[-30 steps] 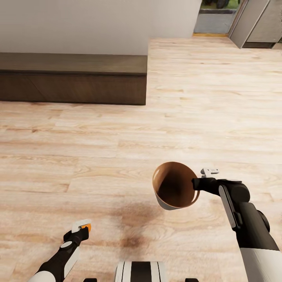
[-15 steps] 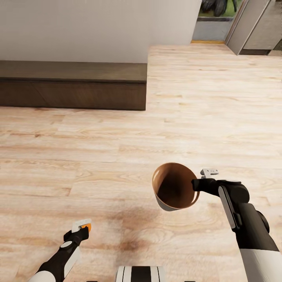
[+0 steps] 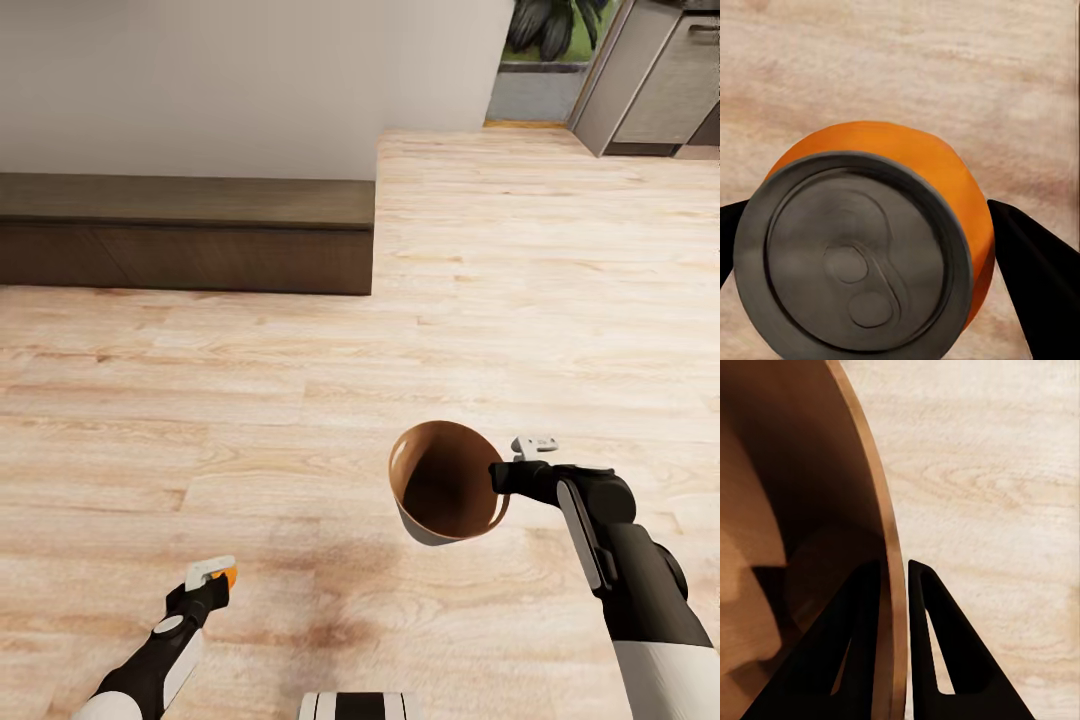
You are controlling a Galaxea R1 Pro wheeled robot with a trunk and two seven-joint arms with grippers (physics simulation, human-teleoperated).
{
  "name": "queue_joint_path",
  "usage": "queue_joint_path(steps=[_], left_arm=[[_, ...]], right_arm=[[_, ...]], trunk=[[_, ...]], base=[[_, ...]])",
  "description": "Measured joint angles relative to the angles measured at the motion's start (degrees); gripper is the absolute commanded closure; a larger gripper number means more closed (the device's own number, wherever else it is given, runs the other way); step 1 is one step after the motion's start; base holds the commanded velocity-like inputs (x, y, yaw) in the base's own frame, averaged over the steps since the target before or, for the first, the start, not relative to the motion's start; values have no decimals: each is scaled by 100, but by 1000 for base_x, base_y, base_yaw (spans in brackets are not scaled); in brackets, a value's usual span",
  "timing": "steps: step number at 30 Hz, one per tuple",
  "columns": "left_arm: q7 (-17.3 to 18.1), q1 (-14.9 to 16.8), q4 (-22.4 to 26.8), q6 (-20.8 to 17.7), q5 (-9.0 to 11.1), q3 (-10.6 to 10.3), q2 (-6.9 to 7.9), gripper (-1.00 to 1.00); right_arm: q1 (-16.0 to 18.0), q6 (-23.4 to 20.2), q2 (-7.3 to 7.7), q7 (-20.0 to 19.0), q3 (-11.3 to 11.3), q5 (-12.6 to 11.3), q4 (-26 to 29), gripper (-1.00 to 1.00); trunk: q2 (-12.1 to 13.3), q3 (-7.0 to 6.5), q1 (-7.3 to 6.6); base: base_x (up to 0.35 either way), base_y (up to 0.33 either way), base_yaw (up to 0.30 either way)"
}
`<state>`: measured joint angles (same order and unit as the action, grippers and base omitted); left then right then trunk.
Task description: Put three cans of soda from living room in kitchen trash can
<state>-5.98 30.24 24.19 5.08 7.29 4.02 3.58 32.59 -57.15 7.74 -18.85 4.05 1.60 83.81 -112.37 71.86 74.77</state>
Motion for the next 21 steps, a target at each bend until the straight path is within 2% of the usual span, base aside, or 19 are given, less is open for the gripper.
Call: queue_joint_path(steps=[21], left_arm=[[86, 0, 8, 113, 0, 2, 2, 100]], right_arm=[[-25, 10, -8, 10, 0, -2, -89, 100]], trunk=[[842, -575, -461]], base=[[0, 0, 0]])
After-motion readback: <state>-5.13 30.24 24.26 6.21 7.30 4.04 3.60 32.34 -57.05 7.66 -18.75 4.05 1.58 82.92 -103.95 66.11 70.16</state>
